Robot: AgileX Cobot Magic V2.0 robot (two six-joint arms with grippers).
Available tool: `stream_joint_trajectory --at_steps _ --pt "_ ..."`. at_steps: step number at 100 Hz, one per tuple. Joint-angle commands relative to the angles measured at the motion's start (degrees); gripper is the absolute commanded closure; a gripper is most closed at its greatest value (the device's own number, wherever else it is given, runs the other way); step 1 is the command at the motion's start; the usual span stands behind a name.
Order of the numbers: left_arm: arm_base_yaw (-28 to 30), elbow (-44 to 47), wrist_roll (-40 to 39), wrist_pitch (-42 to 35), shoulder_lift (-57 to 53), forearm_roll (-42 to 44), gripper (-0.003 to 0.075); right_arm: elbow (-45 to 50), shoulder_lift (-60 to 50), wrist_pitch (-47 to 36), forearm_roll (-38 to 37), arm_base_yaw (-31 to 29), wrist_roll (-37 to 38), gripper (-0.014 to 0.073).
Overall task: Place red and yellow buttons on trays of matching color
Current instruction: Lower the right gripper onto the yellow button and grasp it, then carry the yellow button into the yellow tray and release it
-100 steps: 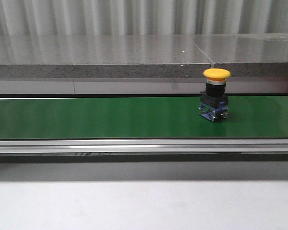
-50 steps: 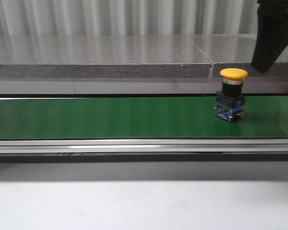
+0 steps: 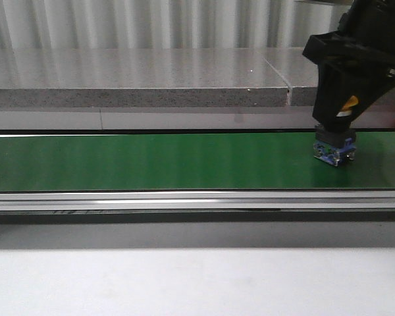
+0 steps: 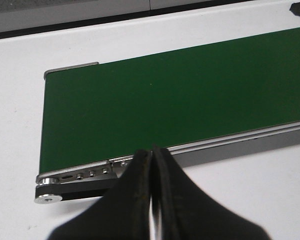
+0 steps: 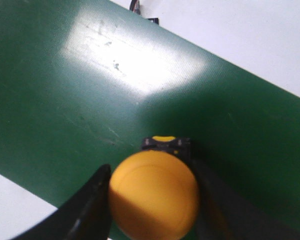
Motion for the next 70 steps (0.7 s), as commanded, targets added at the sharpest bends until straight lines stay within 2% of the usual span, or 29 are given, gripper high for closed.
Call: stream_joint_trajectory --at_steps 1,15,32,51,70 --pt "-0.42 -1.57 -0.12 -3.70 0.03 -0.88 0.0741 -1.93 -2.27 -2.21 0.81 0.00 -0.50 0.0407" --pt "-0.42 -1.57 -0.12 -3.70 0.03 -0.88 0.0741 -1.93 -3.26 -2.28 0.87 0.00 1.77 0.0489" --pt "-0.42 -1.57 -0.12 -3.70 0.03 -0.88 0.0741 -1.82 -6.60 -2.37 0.82 -1.54 7.60 0.0491" --pt "-0.42 -1.57 -0.12 -3.70 0.03 -0.88 0.0741 -1.70 -10.13 -1.30 -0.40 -6.25 16.46 0.0491" --pt "-0.42 -1.57 -0.12 -3.70 0.03 -0.88 0.0741 -1.63 -13.24 -1.00 -1.37 -10.90 18.86 0.0491"
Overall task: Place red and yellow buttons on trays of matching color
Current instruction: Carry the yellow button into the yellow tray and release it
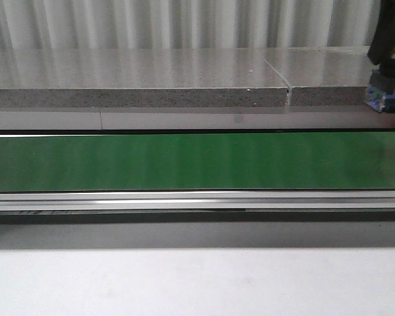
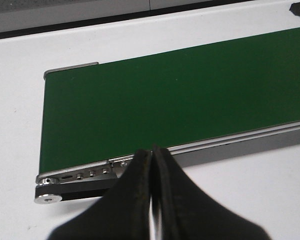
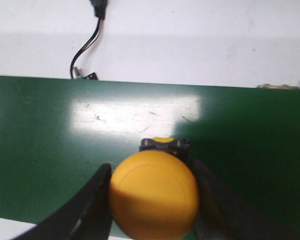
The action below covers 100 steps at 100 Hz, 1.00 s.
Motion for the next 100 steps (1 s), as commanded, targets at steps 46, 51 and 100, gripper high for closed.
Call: stream_joint_trajectory --at_steps 46,51,100 --pt "-0.42 -1.57 -0.12 -3.70 0.03 -0.88 0.0741 2.48 -11.30 -1.22 -5.47 -11.91 3.97 0.0491" --pt "-0.42 -1.57 -0.12 -3.70 0.03 -0.88 0.0741 3.44 -12.13 -1.22 -6.63 -13.71 4.02 0.0491" --pt "-0.42 -1.57 -0.12 -3.70 0.03 -0.88 0.0741 10.23 -13.10 -4.20 -7.60 -34.06 5.83 0.0491"
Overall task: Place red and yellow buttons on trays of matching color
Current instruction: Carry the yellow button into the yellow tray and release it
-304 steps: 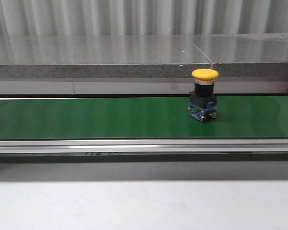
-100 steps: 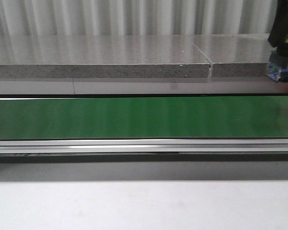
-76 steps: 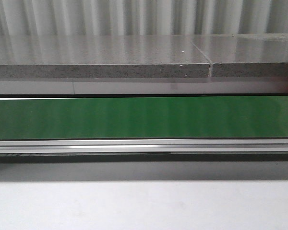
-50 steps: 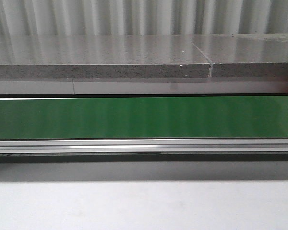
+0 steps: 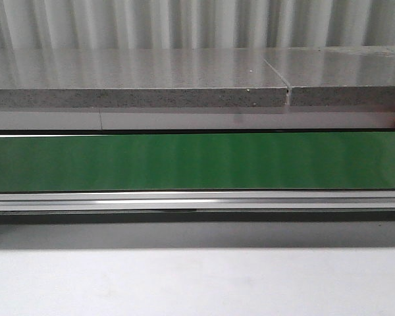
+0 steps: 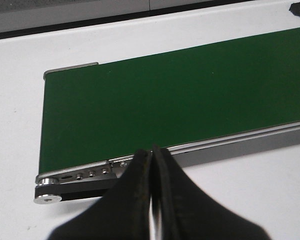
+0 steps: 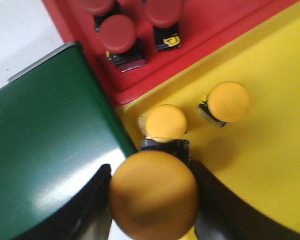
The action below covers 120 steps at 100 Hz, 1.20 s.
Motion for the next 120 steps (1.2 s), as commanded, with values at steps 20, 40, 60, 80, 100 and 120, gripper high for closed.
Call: stream_joint_trajectory --at_steps 20,40,60,80,100,120 --pt "-0.42 -1.57 -0.12 -3.70 0.03 -0.88 0.0741 2.22 -1.81 -7.63 -0.47 -8.60 0.14 0.0491" --pt "-0.42 -1.57 -0.12 -3.70 0.03 -0.88 0.0741 8.88 -1.81 -13.69 -0.04 -13.25 0.14 0.0491" --pt "-0.42 -1.57 -0.12 -3.70 0.03 -0.88 0.0741 13.62 -0.93 -19.02 -0.04 -13.37 0.14 0.0491" --pt "-0.42 -1.57 -0.12 -3.70 0.03 -0.88 0.0741 16.04 2.15 -23.36 -0.04 -13.37 0.14 0.0491" --pt "-0.42 -1.57 -0.12 -3.70 0.03 -0.88 0.0741 16.04 6.01 -23.35 0.03 -13.37 0.14 0.0491" --pt "-0.42 -1.57 -0.12 -3.70 0.03 -0.88 0.0741 16.04 7.93 -23.64 1.37 -13.29 0.14 0.0407"
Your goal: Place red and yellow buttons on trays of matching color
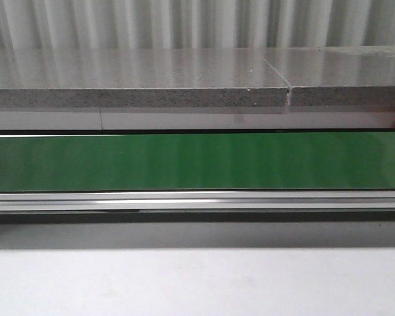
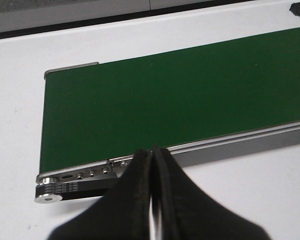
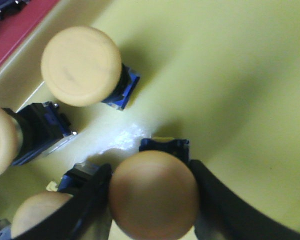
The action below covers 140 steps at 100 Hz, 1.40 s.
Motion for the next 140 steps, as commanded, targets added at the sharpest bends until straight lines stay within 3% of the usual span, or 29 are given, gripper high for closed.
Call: stream_joint_trajectory --at_steps 1,11,20,66,78,100,119,140 --pt "-0.42 -1.57 -0.12 -3.70 0.03 -0.88 0.0741 -1.22 -1.39 -3.07 1.04 -0.27 0.03 0.0397" --pt "-0.42 -1.57 -0.12 -3.70 0.03 -0.88 0.0741 -1.22 -1.44 -3.31 1.06 -0.27 0.03 0.0188" --pt "-0.42 -1.57 -0.12 -3.70 0.03 -0.88 0.0741 -1.22 -1.51 -2.96 1.06 -0.27 0.03 0.0083" --pt "-0.42 -1.57 -0.12 -3.70 0.03 -0.88 0.0741 -1.32 -14.25 -0.96 0.88 2.01 -0.03 0.0152" --pt "-0.42 -1.57 -0.12 -3.70 0.03 -0.88 0.0741 -1.39 -17.80 -0.40 -0.55 8.28 -2.08 0.0260" --pt "-0.42 -1.57 -0.12 -3.70 0.03 -0.88 0.0741 -1.39 -21.60 0.44 -2.83 22.39 -2.65 0.0671" --pt "-0.42 -1.57 -0.12 -3.70 0.03 -0.88 0.0741 -1.39 -23.06 0.44 -2.77 31.59 -2.65 0.0661" --pt "-0.42 -1.57 -0.12 -3.70 0.03 -0.88 0.0741 -1.39 -25.95 -2.76 -2.77 37.06 -2.65 0.0661"
